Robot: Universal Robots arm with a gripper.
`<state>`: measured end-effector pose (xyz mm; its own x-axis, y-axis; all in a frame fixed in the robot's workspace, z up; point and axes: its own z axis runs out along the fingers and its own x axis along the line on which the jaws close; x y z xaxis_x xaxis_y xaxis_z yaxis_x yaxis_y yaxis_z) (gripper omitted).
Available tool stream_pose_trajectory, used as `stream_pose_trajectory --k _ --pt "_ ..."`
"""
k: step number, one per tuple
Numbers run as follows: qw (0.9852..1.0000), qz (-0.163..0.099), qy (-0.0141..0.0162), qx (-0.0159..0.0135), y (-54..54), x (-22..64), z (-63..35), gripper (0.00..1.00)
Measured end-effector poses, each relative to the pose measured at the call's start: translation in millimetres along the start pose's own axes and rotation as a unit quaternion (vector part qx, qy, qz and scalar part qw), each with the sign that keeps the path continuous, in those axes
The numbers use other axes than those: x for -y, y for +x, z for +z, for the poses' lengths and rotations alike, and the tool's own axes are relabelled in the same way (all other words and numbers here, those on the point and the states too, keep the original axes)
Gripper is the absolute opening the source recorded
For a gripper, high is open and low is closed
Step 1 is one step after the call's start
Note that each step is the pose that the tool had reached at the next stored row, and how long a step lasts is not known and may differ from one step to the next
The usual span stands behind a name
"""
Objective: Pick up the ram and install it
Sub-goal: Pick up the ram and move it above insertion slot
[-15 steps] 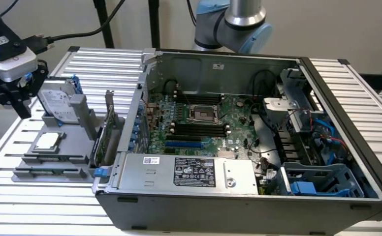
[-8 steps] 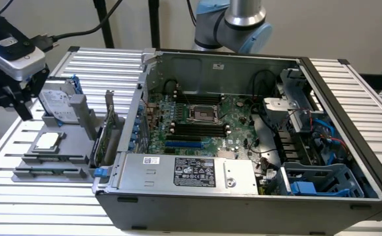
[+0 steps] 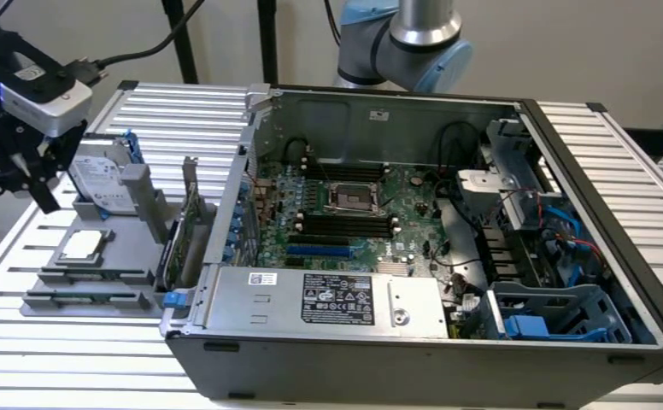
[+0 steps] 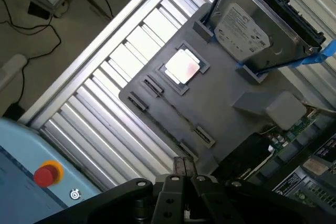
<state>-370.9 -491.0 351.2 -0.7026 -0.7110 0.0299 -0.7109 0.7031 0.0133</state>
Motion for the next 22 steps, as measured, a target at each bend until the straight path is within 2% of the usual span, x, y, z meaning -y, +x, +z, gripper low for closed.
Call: stream_pose_trajectory --k 5,8,11,14,17,22 --pt "0.999 -0.045 0.0011 -0.0003 -0.1 0.0 2.8 0.11" --pt "0.9974 -0.072 0.0016 -0.0004 -0.2 0.1 4.5 0.11" --pt "0.9951 -0.099 0.0022 -0.0005 -0.2 0.1 6.1 0.11" --pt "0.992 -0.126 0.0028 -0.0007 -0.2 0.1 7.4 0.11" --pt "0.9882 -0.153 0.0031 -0.0005 -0.2 0.1 8.0 0.11" --pt "0.9801 -0.198 0.0034 0.0003 -0.3 0.1 9.0 0.11"
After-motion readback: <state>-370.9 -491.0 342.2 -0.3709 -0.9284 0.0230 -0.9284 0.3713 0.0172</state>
